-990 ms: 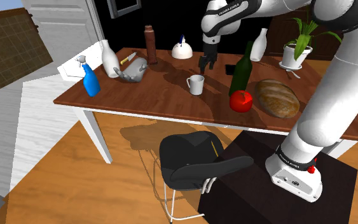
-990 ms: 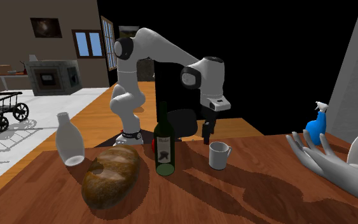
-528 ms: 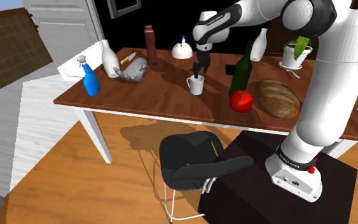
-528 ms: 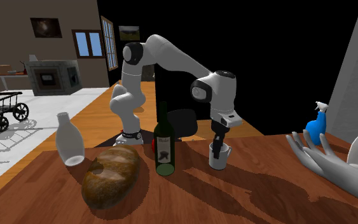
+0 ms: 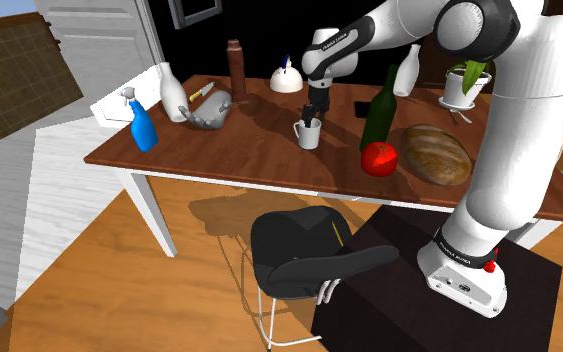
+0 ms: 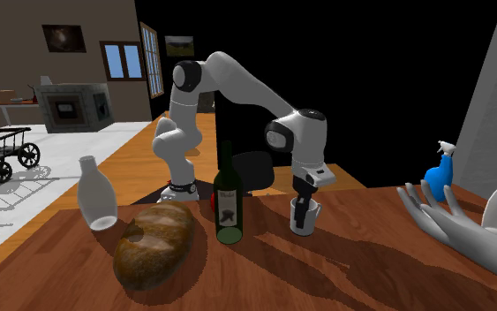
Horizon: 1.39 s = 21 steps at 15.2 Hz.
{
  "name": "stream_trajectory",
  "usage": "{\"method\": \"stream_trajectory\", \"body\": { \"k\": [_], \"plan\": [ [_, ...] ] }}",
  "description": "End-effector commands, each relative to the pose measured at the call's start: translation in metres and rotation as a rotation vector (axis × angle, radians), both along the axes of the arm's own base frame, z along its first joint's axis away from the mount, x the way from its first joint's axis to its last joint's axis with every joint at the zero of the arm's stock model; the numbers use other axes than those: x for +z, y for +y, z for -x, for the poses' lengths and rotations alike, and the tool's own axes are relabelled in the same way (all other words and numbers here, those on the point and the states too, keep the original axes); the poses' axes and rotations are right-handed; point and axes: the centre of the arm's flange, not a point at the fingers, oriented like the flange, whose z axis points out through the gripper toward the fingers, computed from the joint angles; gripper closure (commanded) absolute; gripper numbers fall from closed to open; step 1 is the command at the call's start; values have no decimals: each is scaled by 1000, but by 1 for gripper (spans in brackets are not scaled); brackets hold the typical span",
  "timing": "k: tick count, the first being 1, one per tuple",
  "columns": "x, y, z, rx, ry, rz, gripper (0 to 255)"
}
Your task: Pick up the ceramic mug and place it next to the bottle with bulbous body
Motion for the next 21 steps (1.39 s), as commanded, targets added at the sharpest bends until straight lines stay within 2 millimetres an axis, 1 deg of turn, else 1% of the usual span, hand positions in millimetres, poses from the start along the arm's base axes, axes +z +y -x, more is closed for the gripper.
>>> {"method": "stream_trajectory", "body": {
  "k": [1,4,5,14,21],
  "plan": [
    [-1,0,0,0,0,0,0],
    [0,0,0,0,0,0,0],
    [0,0,0,0,0,0,255],
    [-1,0,0,0,0,0,255],
    [36,0,0,0,0,0,255]
  ]
}}
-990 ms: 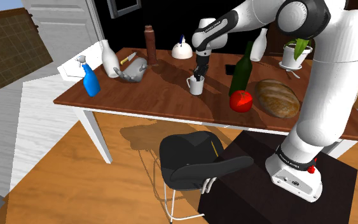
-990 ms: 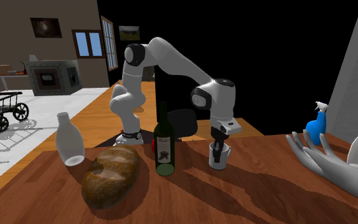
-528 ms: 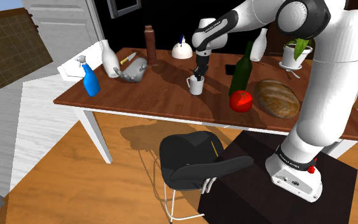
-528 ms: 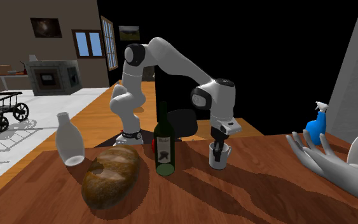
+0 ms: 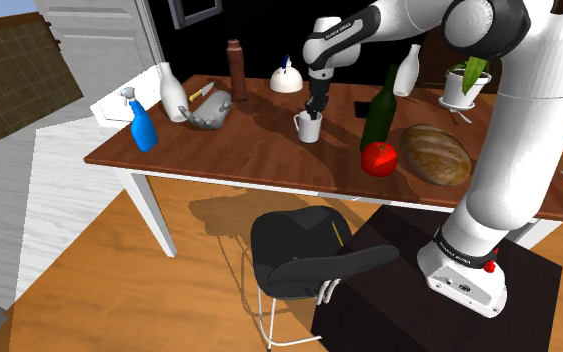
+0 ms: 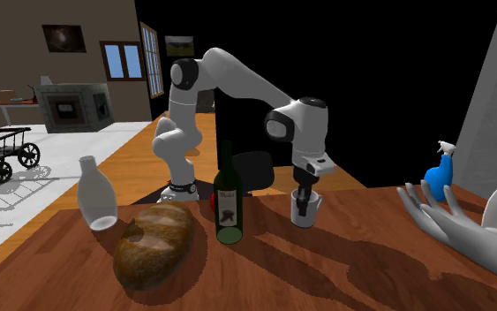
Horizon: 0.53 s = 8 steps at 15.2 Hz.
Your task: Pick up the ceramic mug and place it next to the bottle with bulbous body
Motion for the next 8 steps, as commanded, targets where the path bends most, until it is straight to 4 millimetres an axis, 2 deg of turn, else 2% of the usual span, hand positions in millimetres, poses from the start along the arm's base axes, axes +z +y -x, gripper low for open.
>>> {"method": "stream_trajectory", "body": {
  "k": [1,8],
  "plan": [
    [11,0,-1,0,0,0,255],
    [48,0,-1,0,0,0,255]
  ]
}}
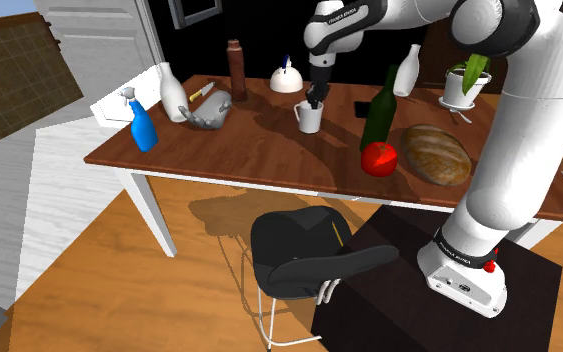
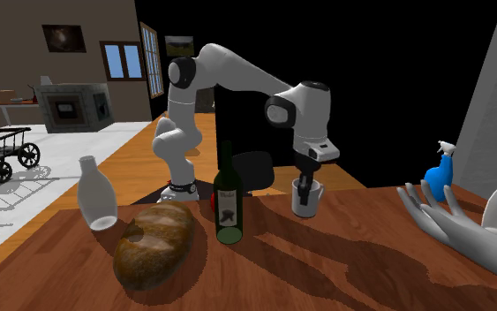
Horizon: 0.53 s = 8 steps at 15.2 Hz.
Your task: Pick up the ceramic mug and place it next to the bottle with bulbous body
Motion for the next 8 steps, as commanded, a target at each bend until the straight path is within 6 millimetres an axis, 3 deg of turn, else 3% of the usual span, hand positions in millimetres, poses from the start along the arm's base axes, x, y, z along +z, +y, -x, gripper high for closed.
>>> {"method": "stream_trajectory", "body": {
  "k": [1,8],
  "plan": [
    [12,1,1,0,0,0,255],
    [49,1,1,0,0,0,255]
  ]
}}
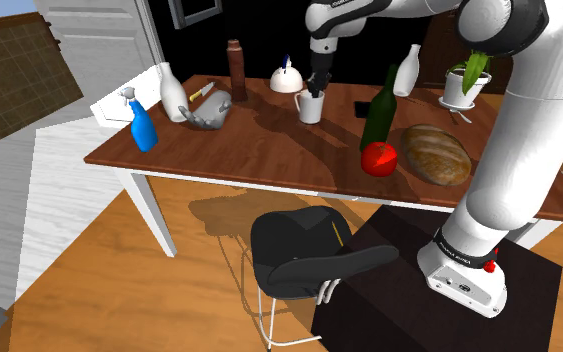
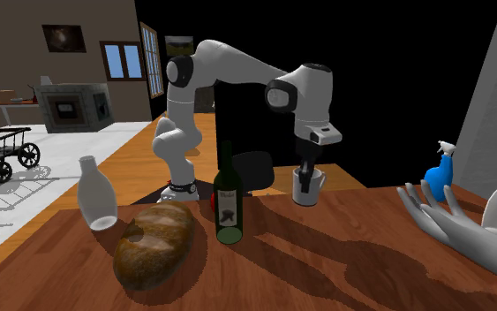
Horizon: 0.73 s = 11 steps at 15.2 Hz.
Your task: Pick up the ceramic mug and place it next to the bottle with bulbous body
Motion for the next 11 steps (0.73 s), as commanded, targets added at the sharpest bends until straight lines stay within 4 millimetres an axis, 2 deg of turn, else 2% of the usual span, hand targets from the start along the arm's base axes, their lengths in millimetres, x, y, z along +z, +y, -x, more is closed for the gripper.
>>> {"method": "stream_trajectory", "body": {
  "k": [1,11],
  "plan": [
    [12,0,0,0,0,0,255],
    [65,0,0,0,0,0,255]
  ]
}}
